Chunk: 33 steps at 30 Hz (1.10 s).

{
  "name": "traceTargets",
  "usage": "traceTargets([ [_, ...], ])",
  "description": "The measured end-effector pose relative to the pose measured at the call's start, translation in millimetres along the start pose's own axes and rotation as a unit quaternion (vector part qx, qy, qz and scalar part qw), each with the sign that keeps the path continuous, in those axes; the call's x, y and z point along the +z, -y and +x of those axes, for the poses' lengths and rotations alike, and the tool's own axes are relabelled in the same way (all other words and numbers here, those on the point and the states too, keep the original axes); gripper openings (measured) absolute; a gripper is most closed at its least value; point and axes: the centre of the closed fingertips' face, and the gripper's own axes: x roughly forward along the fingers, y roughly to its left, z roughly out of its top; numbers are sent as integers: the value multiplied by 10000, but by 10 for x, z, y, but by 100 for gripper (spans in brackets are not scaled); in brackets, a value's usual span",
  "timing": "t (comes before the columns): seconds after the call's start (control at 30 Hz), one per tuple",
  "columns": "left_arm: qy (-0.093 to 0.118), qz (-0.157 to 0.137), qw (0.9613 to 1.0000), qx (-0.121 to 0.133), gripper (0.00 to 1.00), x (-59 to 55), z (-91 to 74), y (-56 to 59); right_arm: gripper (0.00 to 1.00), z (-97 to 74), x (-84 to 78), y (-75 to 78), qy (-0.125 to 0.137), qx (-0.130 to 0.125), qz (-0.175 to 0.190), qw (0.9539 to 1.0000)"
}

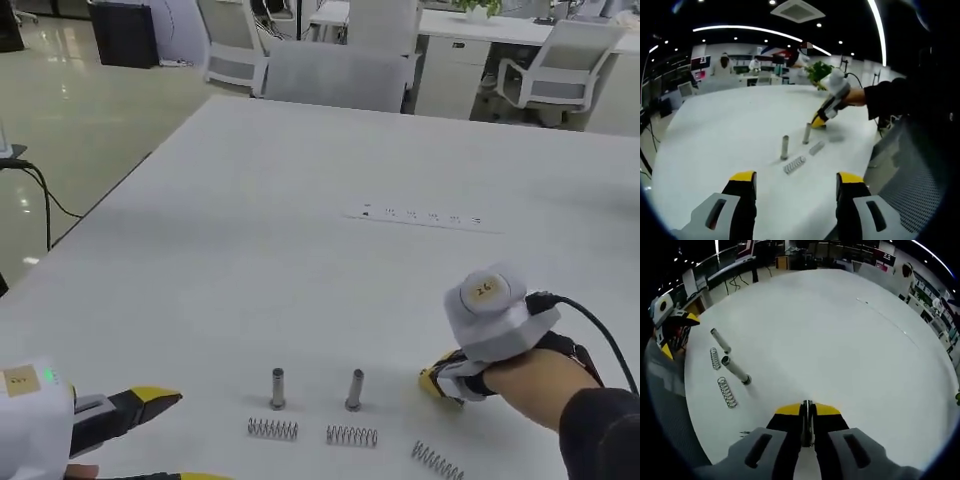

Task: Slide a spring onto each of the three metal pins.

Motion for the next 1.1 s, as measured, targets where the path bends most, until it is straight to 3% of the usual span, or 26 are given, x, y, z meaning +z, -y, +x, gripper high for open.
traceTargets([
  [0.67,-84,145,9998,-110,59,-16,7,61,5,-397,23,-148,433,-113,14,9990],
  [1.1,-109,174,9997,-144,59,-22,10,82,5,-473,12,-237,620,-106,15,9980],
])
